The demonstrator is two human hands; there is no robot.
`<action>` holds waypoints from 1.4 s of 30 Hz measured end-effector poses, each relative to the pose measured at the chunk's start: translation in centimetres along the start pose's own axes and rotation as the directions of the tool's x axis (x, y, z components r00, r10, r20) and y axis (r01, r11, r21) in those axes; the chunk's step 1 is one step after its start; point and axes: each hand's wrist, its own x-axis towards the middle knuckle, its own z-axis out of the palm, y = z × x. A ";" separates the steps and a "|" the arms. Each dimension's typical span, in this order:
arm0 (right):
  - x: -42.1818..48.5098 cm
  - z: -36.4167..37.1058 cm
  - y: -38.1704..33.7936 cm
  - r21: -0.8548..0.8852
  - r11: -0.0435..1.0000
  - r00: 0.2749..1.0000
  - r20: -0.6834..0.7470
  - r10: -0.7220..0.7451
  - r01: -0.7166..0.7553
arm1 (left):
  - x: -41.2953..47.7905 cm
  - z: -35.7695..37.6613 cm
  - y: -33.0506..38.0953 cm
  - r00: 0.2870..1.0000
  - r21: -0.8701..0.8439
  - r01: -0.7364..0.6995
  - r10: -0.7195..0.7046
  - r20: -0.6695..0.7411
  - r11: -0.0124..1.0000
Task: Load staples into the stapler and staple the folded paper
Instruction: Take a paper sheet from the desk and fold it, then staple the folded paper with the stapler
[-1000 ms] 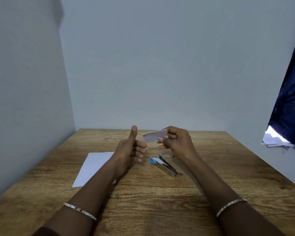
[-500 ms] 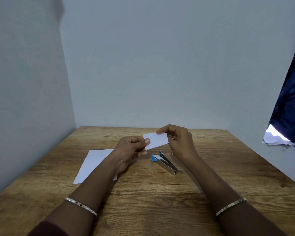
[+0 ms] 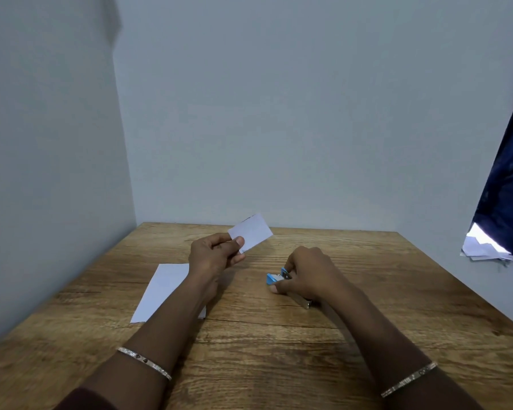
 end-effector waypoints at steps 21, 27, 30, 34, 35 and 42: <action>1.3 3.2 0.7 0.927 0.351 0.989 -0.105 -0.100 0.134 | -1.4 1.0 0.6 0.984 0.055 -0.144 0.137 0.118 0.988; 1.4 3.2 0.7 0.955 0.277 0.992 -0.076 -0.103 0.102 | -1.3 0.9 0.6 0.976 0.160 -0.207 0.192 0.105 0.965; 1.5 3.2 0.7 0.971 0.223 0.992 -0.061 -0.107 0.084 | -1.4 0.9 0.8 0.971 0.173 -0.225 0.206 0.120 0.959; 1.7 3.4 0.9 0.986 0.159 0.993 -0.042 -0.106 0.058 | -1.5 1.0 0.9 0.966 0.192 -0.256 0.242 0.096 0.947; 1.7 3.4 0.9 0.987 0.154 0.994 -0.038 -0.107 0.054 | -1.6 1.0 0.9 0.965 0.198 -0.260 0.246 0.094 0.945; 1.7 3.4 1.0 0.989 0.139 0.993 -0.028 -0.112 0.044 | -1.7 1.2 0.9 0.955 0.261 -0.287 0.252 0.159 0.922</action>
